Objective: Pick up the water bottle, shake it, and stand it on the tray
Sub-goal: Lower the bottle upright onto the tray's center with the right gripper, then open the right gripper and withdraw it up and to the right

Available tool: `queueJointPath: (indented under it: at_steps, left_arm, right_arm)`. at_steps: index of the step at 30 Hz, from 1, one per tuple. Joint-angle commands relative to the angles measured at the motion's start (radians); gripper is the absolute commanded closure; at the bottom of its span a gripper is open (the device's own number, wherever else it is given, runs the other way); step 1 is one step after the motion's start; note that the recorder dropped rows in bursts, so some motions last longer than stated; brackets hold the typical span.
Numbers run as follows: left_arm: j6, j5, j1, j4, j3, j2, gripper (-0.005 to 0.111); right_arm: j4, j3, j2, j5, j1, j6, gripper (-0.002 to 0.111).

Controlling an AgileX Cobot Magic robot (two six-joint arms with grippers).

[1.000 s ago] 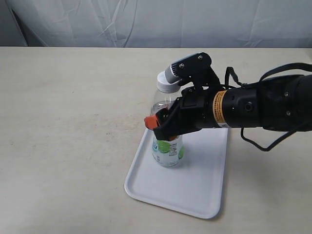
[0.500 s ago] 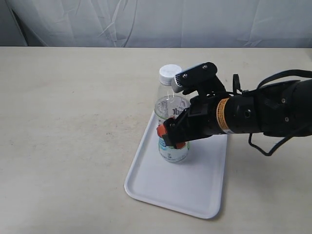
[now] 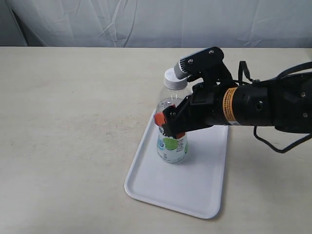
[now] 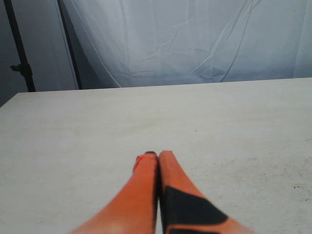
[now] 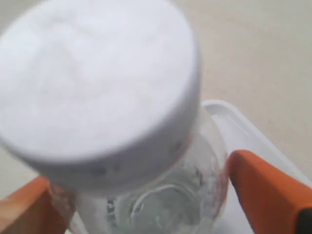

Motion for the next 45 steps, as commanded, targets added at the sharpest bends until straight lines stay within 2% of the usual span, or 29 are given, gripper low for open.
queueJointPath:
  at_steps: [1,22,25,27,28,31,32,36,37,40,42,45]
  left_arm:
    - [-0.006,-0.009,-0.006,0.001,0.004,-0.004,0.106]
    - [-0.006,-0.009,-0.006,0.001,0.004,-0.004,0.106]
    - [-0.006,-0.009,-0.006,0.001,0.004,-0.004,0.106]
    - [-0.006,-0.009,-0.006,0.001,0.004,-0.004,0.106]
    - [-0.006,-0.009,-0.006,0.001,0.004,-0.004,0.106]
    - [-0.006,-0.009,-0.006,0.001,0.004,-0.004,0.106]
    - [-0.006,-0.009,-0.006,0.001,0.004,-0.004,0.106]
    - [-0.006,-0.009,-0.006,0.001,0.004,-0.004,0.106]
    - [-0.006,-0.009,-0.006,0.001,0.004,-0.004,0.106]
    - [-0.006,-0.009,-0.006,0.001,0.004,-0.004,0.106]
    - [-0.006,-0.009,-0.006,0.001,0.004,-0.004,0.106]
    - [-0.006,-0.009,-0.006,0.001,0.004,-0.004,0.106]
  right_arm:
    - [-0.002,0.005,-0.041,-0.011,0.000,0.001,0.027]
    - [-0.002,0.005,-0.258,-0.013,0.000,0.001,0.027]
    - [-0.002,0.005,-0.323,0.035,0.000,0.001,0.027]
    - [-0.002,0.005,-0.377,0.138,0.000,0.001,0.034]
    - [-0.002,0.005,-0.403,0.200,0.000,0.001,0.043]
    - [0.040,0.005,-0.498,0.337,0.000,0.001,0.099]
    - [0.053,0.005,-0.523,0.366,0.000,0.008,0.108]
    - [0.166,0.005,-0.645,0.649,0.000,-0.035,0.107]
    - [0.272,0.005,-0.677,0.741,0.000,-0.158,0.107]
    - [0.545,0.005,-0.733,0.852,0.000,-0.469,0.107]
    - [0.633,0.020,-0.770,0.850,0.000,-0.548,0.107]
    - [0.646,0.111,-0.875,0.788,0.000,-0.528,0.107]
